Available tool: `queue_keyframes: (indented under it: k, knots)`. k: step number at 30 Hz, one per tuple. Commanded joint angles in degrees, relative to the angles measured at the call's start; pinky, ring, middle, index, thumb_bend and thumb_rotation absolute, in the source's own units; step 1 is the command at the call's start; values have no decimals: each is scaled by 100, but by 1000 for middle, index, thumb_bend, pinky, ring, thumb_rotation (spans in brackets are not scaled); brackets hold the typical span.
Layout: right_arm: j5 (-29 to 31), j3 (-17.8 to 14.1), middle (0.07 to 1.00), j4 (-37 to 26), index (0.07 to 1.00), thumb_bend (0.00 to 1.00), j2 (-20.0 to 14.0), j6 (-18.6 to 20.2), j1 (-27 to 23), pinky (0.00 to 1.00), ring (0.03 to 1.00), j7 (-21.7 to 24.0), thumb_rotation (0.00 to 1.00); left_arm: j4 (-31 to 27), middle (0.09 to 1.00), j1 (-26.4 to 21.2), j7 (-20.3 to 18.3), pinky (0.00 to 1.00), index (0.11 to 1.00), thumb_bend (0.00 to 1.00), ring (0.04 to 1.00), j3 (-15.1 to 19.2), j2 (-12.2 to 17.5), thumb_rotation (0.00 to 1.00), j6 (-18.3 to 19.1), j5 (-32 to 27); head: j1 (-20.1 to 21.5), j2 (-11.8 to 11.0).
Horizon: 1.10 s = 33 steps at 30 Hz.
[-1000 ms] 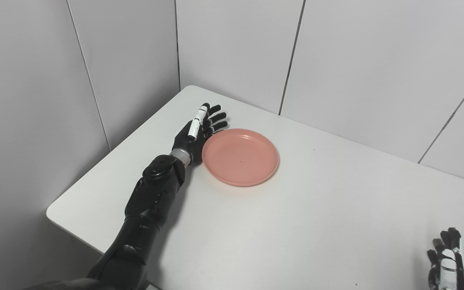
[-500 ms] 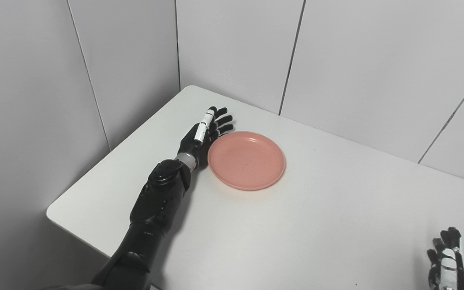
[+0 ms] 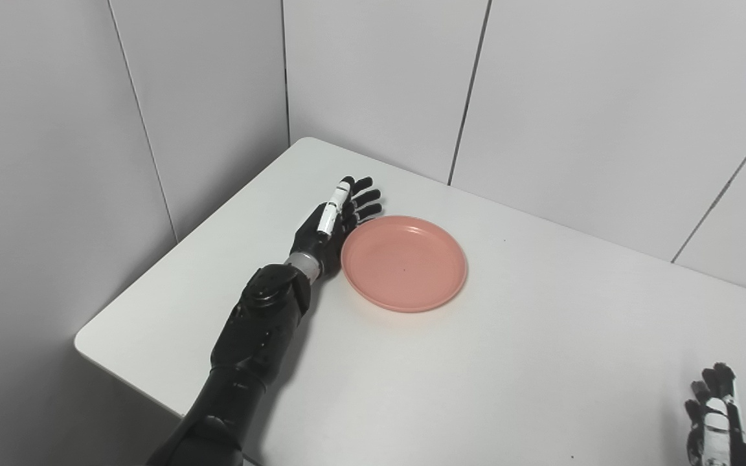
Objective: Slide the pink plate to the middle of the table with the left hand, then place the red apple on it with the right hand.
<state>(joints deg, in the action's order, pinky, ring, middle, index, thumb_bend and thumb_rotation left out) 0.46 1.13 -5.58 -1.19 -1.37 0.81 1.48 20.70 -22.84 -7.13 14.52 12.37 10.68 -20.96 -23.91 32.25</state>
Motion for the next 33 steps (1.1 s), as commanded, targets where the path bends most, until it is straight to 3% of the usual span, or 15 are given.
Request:
queue_keyframes:
  k: [1, 11, 22, 33]
  knots:
    - [2, -19, 982, 64, 984, 1, 11, -268, -60, 1000, 984, -12, 1000, -78, 877, -38, -54, 871, 862, 343, 875, -54, -80, 1000, 112, -45, 32, 20]
    - [115, -39, 981, 229, 977, 44, 7, -400, -76, 1000, 982, 37, 1000, -86, 868, 24, -183, 863, 854, 345, 862, -162, -272, 1000, 149, -82, 107, 102]
    - [-175, 11, 956, 296, 957, 48, 23, -549, -66, 1000, 953, -102, 1000, -189, 876, 57, -190, 866, 867, 344, 869, -275, -400, 1000, 172, -58, 208, 164]
    - [-114, 16, 971, 349, 973, 89, 52, -578, -70, 1000, 966, -57, 1000, -615, 872, 142, 36, 859, 857, 354, 865, -345, -652, 1000, 486, -17, 365, 236]
